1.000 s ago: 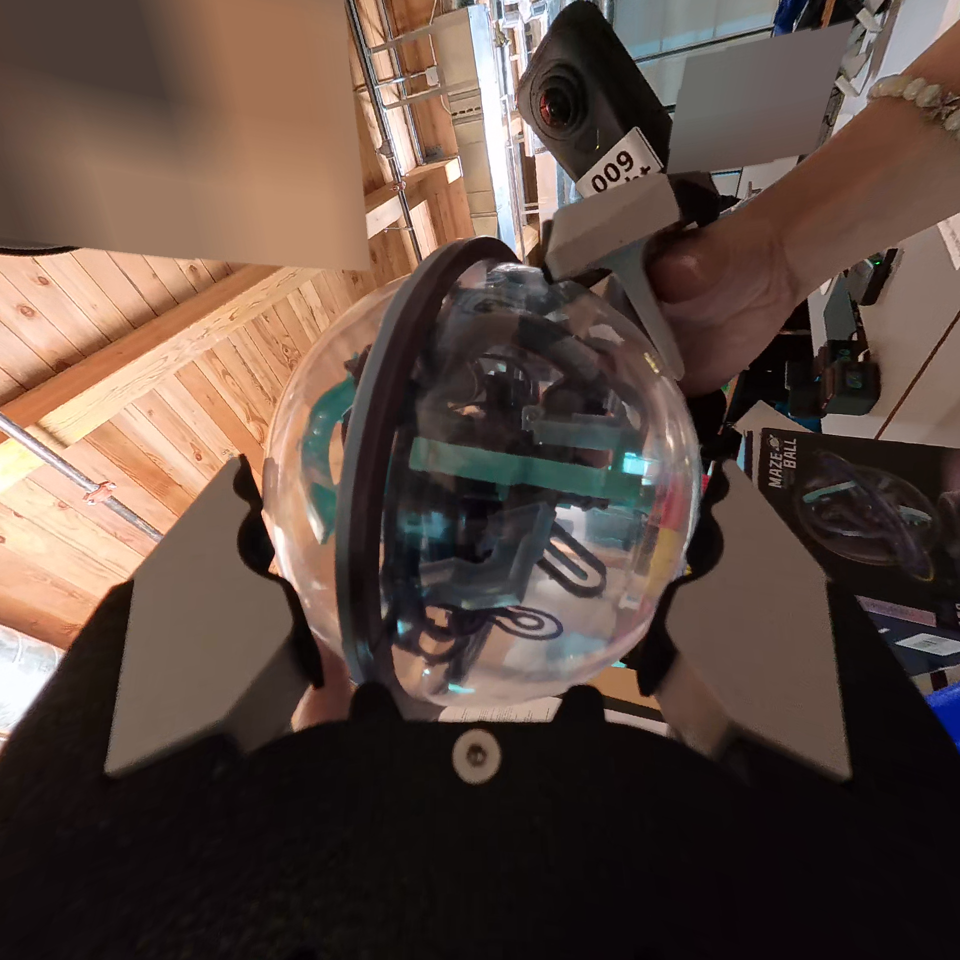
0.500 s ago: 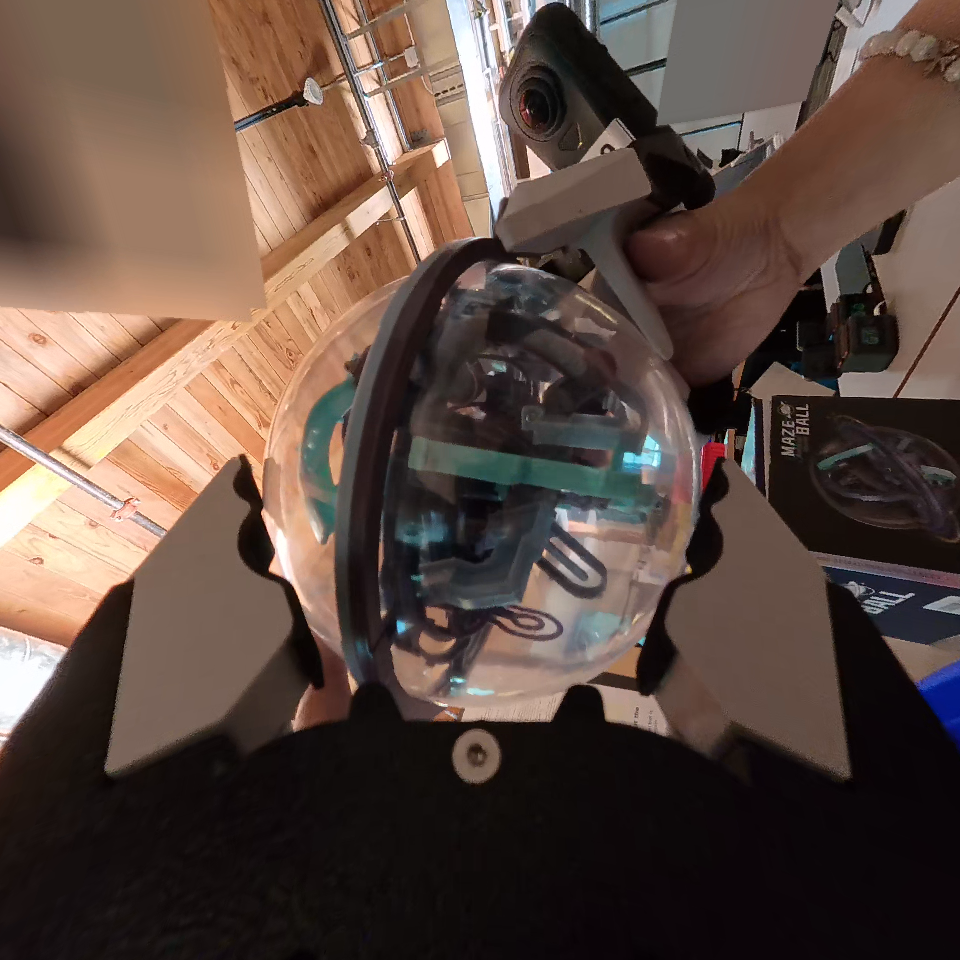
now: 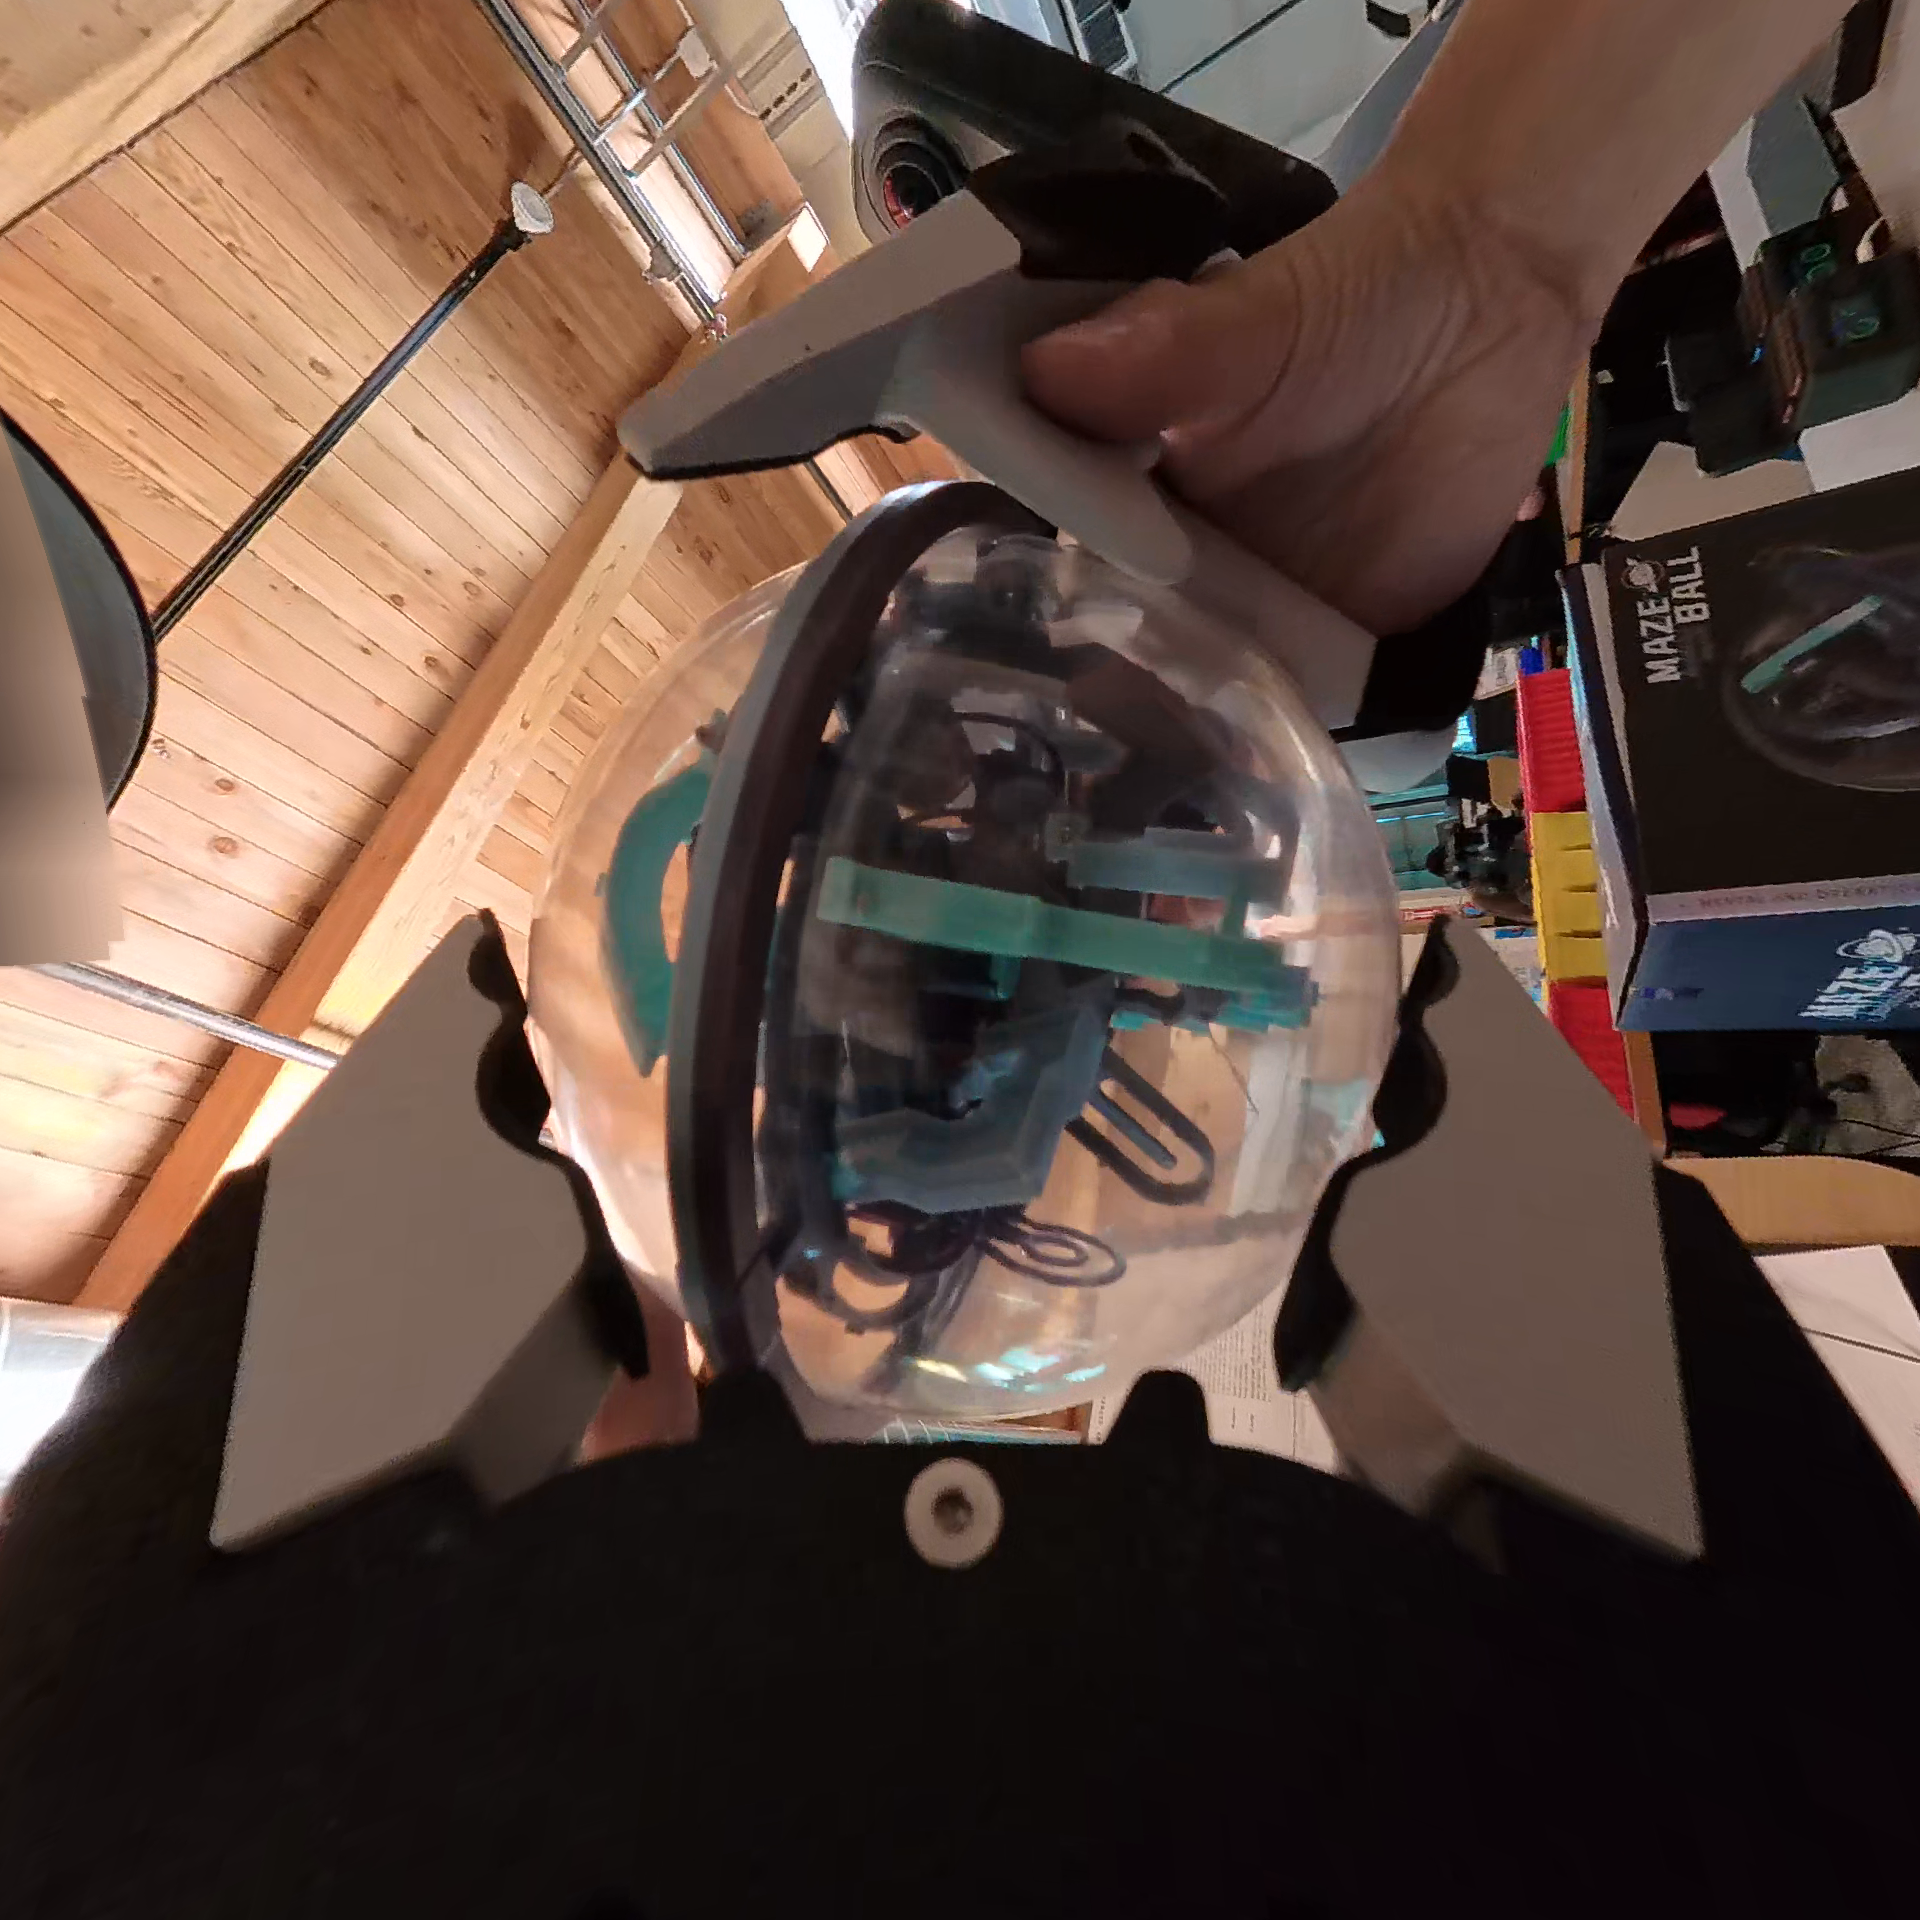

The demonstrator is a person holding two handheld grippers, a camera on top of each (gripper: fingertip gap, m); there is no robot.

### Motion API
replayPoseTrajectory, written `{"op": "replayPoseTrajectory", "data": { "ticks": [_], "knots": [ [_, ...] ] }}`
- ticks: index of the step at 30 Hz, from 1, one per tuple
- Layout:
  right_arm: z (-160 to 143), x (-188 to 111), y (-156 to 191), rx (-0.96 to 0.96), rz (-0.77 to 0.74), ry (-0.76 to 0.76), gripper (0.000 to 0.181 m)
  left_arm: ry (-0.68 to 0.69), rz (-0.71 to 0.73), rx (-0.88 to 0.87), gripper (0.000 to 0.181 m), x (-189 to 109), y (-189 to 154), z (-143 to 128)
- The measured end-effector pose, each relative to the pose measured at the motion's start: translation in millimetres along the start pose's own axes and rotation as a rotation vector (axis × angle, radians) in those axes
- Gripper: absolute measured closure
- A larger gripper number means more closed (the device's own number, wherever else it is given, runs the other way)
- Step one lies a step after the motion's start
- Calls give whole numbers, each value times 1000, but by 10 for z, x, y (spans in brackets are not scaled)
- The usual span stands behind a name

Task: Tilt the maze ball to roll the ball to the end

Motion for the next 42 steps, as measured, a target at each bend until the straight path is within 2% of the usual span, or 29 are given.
{"op": "replayPoseTrajectory", "data": {
  "ticks": [12,23,31,36,42],
  "knots": [
    [121,-129,-76,129,9,-114,25,28,-14,124,23,40,-56,45],
    [190,-275,-167,255,3,-232,26,-3,-17,130,23,92,-69,207],
    [169,-437,-224,411,25,-363,31,-66,-31,133,24,122,-62,452],
    [180,-458,-223,407,32,-394,35,-61,-23,152,24,125,-68,448],
    [165,-366,-147,318,32,-311,39,-49,-13,110,29,106,-61,361]
  ]
}}
Point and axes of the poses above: each gripper's, where its closed fingertips meet, x out along the fingers, z out of its top, y = z × x across the jaws, the point moved 1 cm from there along -x, back along the fingers, and after that the axes turned 1 degree about -x, right-handed, at the moved point
